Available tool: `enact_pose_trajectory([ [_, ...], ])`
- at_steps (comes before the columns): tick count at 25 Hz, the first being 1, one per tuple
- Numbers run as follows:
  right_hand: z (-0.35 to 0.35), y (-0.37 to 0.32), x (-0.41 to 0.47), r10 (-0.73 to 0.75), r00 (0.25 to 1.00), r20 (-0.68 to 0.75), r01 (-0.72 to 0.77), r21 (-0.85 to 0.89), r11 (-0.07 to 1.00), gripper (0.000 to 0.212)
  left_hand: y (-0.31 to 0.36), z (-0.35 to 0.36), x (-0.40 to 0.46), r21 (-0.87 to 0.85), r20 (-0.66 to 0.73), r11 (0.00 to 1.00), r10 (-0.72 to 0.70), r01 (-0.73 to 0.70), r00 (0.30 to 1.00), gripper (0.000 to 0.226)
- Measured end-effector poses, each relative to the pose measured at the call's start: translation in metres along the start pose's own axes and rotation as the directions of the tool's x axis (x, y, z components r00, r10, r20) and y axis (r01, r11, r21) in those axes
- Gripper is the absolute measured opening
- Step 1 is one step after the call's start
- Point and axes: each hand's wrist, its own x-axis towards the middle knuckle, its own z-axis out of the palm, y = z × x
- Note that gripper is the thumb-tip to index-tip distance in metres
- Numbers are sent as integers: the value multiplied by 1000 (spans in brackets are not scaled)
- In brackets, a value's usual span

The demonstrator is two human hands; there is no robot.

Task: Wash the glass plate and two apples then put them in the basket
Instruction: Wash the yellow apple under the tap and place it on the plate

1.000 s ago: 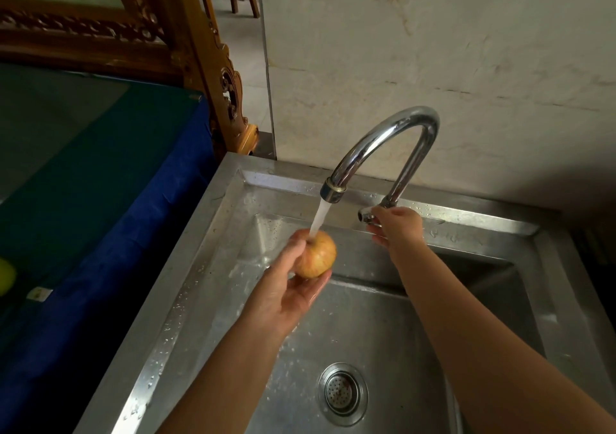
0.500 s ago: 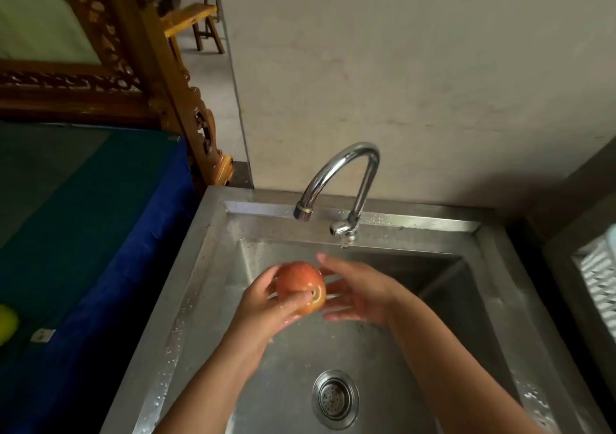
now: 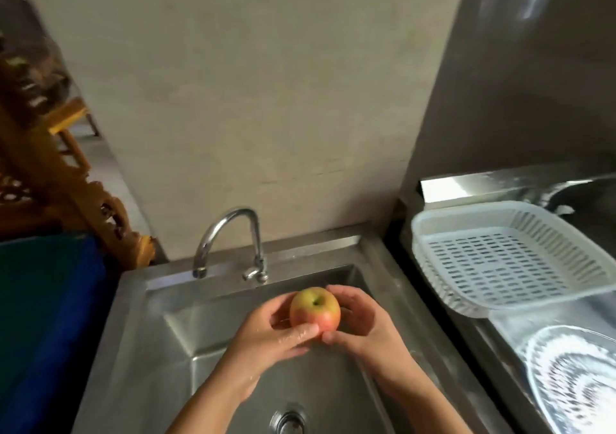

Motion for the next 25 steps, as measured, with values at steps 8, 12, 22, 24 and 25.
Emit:
enact_pose_trajectory([
  [8,-171,-2,-114,22,949,-316,-68,-135,988,67,-29,195,39,262,256,942,143,-210,956,60],
  [12,-250,-9,-167,-1,872,-490,-97,-174,980,63,-31,293,64,303,482,915,93,-265,871,58],
  [22,-341,40,-218,-62,777,-627,-205,-344,916,60,-83,414,97,441,627,817,15,-371,778,67],
  [24,-346,49,-220,-33,783,-622,-208,-311,927,61,-89,416,98,459,631,800,11,-385,775,68],
  [25,-348,53,-221,-20,788,-615,-201,-288,936,62,-90,415,99,466,635,790,15,-398,772,68],
])
